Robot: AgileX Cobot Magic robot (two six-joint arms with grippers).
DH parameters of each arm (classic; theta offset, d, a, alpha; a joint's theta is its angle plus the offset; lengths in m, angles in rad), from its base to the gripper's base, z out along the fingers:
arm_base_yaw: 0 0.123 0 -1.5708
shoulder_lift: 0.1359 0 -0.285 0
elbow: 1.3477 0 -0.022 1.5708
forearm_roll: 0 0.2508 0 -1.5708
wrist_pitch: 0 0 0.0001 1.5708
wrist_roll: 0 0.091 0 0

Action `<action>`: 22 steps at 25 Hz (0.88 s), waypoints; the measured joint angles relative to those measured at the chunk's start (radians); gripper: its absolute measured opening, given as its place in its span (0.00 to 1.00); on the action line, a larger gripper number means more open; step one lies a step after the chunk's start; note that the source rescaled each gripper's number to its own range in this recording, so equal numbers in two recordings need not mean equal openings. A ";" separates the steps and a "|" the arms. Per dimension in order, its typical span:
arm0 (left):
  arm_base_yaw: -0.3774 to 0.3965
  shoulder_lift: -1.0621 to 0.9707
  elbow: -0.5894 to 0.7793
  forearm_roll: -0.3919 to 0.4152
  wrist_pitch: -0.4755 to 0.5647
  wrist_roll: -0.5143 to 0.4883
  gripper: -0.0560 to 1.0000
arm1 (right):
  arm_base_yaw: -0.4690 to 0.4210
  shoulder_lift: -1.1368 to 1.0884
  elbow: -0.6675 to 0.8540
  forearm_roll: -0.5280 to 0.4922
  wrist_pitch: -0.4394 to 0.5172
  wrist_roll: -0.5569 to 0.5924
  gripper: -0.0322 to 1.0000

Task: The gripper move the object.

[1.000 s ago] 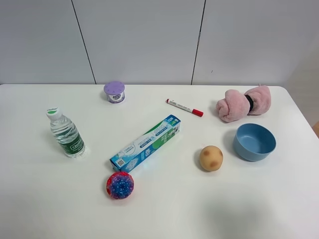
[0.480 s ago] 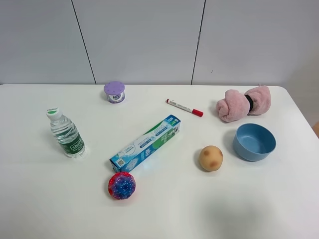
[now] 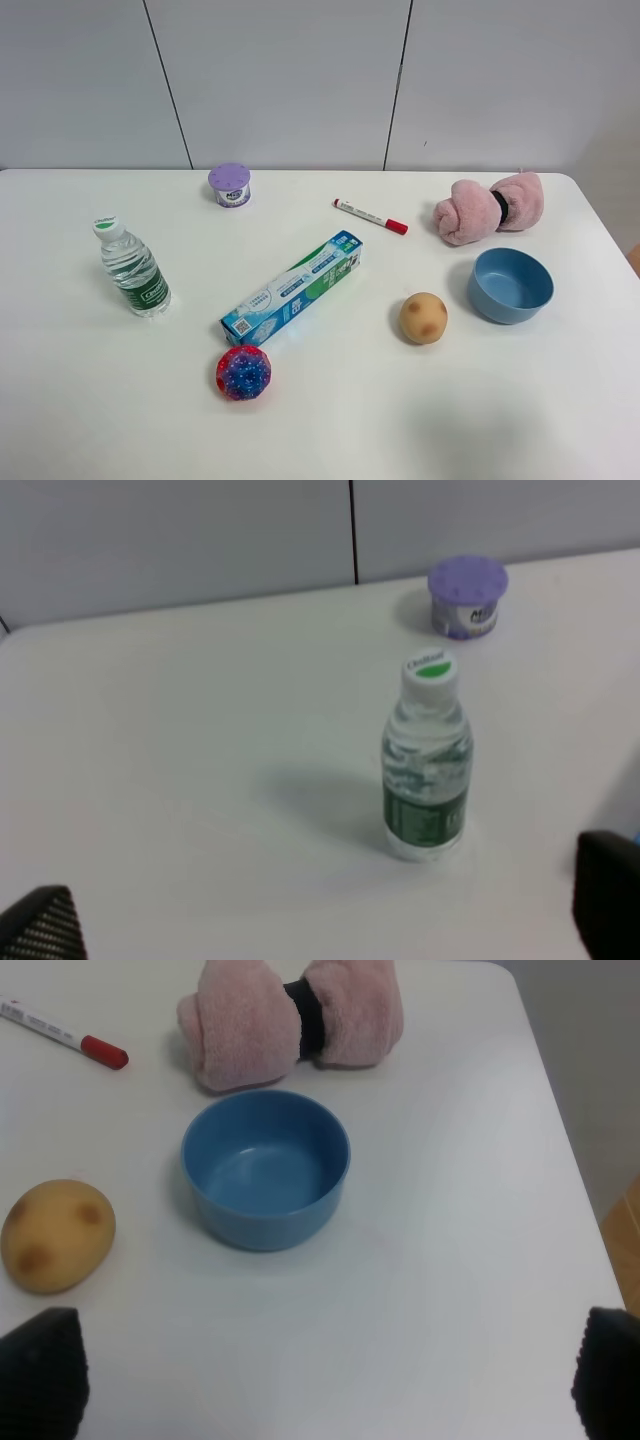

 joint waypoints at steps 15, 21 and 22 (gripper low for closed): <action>0.000 -0.127 0.113 -0.001 0.087 0.000 0.98 | 0.000 0.000 0.000 0.000 0.000 0.000 1.00; 0.000 -0.127 0.136 -0.001 0.109 0.000 0.98 | 0.000 0.000 0.000 0.000 0.000 0.000 1.00; 0.000 -0.127 0.137 -0.001 0.109 0.000 0.98 | 0.000 0.000 0.000 0.000 0.000 0.000 1.00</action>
